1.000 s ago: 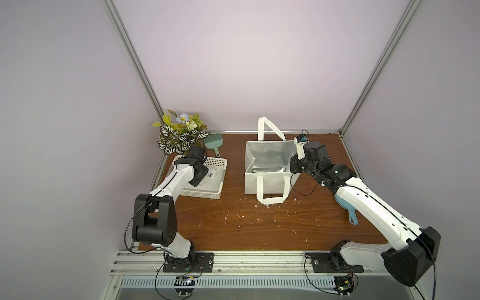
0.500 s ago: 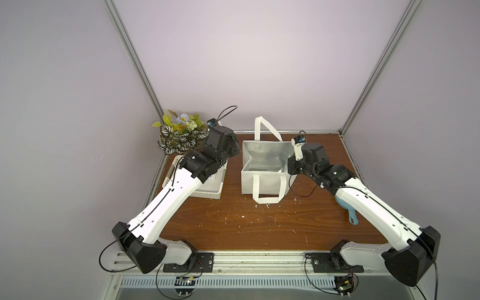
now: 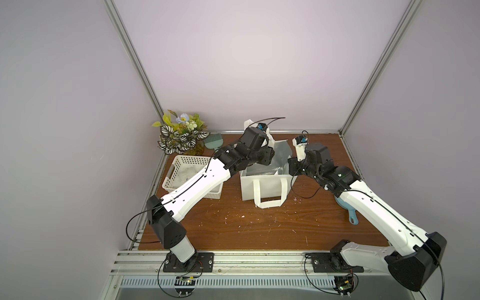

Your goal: Place the ice pack in the delivery bag

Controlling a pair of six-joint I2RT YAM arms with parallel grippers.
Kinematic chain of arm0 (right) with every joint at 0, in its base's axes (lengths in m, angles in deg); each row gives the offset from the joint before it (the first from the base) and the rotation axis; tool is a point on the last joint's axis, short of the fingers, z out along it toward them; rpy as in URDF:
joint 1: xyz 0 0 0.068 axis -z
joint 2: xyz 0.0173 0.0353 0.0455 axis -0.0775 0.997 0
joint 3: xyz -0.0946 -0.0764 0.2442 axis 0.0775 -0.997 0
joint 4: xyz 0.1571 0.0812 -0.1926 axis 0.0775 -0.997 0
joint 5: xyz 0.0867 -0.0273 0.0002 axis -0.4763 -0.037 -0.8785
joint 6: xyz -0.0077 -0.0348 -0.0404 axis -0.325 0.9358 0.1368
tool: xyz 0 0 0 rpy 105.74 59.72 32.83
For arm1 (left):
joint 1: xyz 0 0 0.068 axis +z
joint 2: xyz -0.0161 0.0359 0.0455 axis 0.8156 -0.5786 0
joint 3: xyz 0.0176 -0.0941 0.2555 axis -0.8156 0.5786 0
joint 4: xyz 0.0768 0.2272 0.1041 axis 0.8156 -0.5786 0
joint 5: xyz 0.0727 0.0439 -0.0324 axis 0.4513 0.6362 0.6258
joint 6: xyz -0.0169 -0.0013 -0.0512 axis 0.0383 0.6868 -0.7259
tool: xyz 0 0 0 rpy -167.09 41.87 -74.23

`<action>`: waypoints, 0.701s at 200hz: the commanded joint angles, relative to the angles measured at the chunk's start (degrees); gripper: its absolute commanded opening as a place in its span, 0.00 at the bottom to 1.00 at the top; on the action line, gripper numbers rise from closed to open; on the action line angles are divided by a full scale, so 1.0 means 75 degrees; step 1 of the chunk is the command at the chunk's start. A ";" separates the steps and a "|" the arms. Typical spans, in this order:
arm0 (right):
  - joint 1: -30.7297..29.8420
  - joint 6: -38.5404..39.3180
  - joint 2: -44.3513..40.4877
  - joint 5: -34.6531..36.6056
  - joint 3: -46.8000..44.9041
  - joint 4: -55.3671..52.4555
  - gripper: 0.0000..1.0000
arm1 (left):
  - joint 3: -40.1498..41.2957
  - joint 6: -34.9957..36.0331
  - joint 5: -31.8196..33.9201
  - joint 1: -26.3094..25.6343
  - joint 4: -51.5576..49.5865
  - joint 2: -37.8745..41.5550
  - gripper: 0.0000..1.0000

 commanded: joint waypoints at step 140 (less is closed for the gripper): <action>-0.0060 0.0139 -0.0398 -0.0357 -0.0060 -0.0258 0.00 | 0.0660 0.2434 -0.0410 0.0022 -0.0181 -0.1454 0.63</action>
